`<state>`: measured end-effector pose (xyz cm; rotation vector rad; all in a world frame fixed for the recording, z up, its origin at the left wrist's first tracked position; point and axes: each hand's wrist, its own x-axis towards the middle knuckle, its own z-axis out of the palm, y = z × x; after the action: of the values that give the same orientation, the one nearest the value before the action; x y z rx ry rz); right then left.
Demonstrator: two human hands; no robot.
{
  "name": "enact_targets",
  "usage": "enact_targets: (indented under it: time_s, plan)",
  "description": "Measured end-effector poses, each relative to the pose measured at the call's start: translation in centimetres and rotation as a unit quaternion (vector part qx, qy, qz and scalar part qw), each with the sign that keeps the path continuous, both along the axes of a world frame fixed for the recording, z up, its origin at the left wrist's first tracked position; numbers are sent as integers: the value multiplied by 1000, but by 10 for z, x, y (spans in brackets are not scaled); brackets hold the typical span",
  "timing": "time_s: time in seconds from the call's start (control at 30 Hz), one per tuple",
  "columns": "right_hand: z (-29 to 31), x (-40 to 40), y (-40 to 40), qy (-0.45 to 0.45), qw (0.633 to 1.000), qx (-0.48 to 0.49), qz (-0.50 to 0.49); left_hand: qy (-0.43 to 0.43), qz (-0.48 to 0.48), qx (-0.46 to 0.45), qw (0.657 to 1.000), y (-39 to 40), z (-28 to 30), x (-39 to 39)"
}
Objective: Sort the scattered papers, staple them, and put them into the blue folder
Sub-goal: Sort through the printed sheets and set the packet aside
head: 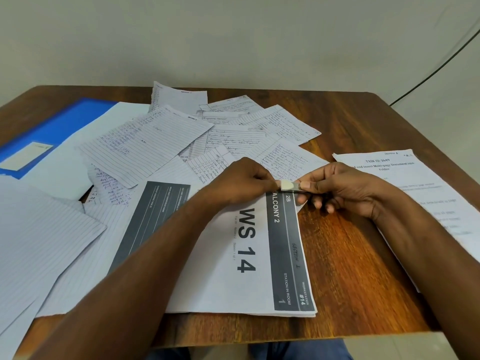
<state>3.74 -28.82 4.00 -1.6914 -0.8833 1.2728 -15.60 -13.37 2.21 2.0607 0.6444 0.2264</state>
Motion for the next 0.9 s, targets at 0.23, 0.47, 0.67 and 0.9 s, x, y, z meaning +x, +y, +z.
enact_targets:
  time_s: [0.23, 0.47, 0.67, 0.9]
  plan:
    - [0, 1, 1, -3, 1000, -1, 3, -34, -10, -95, 995, -3, 1, -3]
    - [-1, 1, 2, -3, 1000, -3, -1, -43, -15, -94, 995, 2, -7, -2]
    - [-7, -4, 5, -29, 999, 7, -45, -26, 28, 8, 999, -6, -6, 5]
    - [-6, -7, 5, -29, 998, 7, -53, -22, 33, 3, 999, -7, -1, 4]
